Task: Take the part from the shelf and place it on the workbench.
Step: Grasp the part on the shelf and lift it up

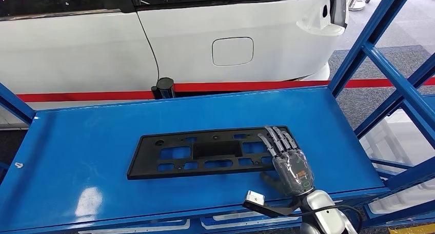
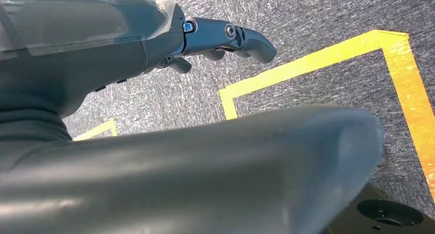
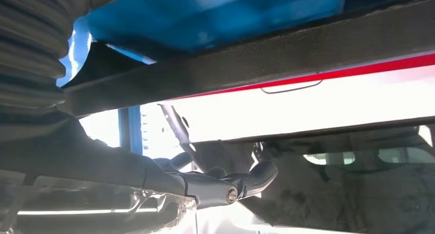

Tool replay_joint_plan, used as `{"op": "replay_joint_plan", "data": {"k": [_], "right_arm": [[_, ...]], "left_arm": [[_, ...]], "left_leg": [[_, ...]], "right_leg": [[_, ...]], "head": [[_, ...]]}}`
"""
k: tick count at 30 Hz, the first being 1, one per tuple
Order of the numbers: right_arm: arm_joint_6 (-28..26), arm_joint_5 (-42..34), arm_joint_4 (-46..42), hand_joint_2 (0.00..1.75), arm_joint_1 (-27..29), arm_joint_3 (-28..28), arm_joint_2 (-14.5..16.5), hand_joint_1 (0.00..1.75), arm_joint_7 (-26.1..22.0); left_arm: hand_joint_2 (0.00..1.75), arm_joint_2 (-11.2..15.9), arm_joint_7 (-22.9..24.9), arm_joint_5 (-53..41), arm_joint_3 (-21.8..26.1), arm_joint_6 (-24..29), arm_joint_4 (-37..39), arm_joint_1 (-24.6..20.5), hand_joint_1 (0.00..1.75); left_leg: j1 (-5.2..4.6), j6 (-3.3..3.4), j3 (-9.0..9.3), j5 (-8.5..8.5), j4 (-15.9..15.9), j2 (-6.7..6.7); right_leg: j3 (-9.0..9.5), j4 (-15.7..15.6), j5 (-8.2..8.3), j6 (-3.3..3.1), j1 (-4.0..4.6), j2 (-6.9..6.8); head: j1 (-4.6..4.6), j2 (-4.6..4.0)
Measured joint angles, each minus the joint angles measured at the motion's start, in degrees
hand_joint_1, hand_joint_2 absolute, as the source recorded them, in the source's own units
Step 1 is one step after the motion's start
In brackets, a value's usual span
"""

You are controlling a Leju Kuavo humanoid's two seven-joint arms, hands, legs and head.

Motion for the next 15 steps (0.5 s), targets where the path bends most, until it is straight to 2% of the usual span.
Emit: {"op": "replay_joint_plan", "data": {"k": [1, 3, 4, 15], "right_arm": [[-0.13, 0.34, 0.16, 1.75, -0.10, -0.01, 0.07, 0.54, 0.20], [-0.25, 0.68, 0.46, 1.75, -0.19, -0.07, 0.17, 1.04, 0.53], [-0.25, 0.75, 0.64, 1.75, -0.19, -0.11, 0.21, 1.12, 0.68], [-0.17, 0.64, 2.48, 1.75, -0.41, -0.74, 0.68, 1.45, 1.37]], "left_arm": [[0.00, 0.00, 0.06, -0.02, -0.05, 0.02, 0.00, 0.00, 0.00], [0.00, -0.01, 0.21, -0.02, -0.10, 0.07, 0.00, -0.01, 0.00], [0.00, -0.01, 0.28, -0.02, -0.11, 0.10, 0.00, -0.02, 0.00], [0.00, 0.00, 0.33, -0.13, -0.11, 0.07, -0.01, -0.07, 0.00]], "left_leg": [[0.00, 0.00, 0.00, 0.00, 0.00, 0.00], [0.00, 0.00, 0.00, 0.00, 0.00, 0.00], [0.00, 0.00, 0.00, 0.00, 0.00, 0.00], [0.00, 0.00, 0.00, 0.00, 0.00, 0.00]], "right_leg": [[0.00, 0.00, 0.00, 0.00, 0.00, 0.00], [0.00, 0.00, 0.00, 0.00, 0.00, 0.00], [0.00, 0.00, 0.00, 0.00, 0.00, 0.00], [-0.01, 0.00, 0.00, 0.00, 0.00, 0.00]], "head": [[0.00, 0.00], [0.00, 0.00], [0.00, 0.00], [0.00, 0.00]]}}
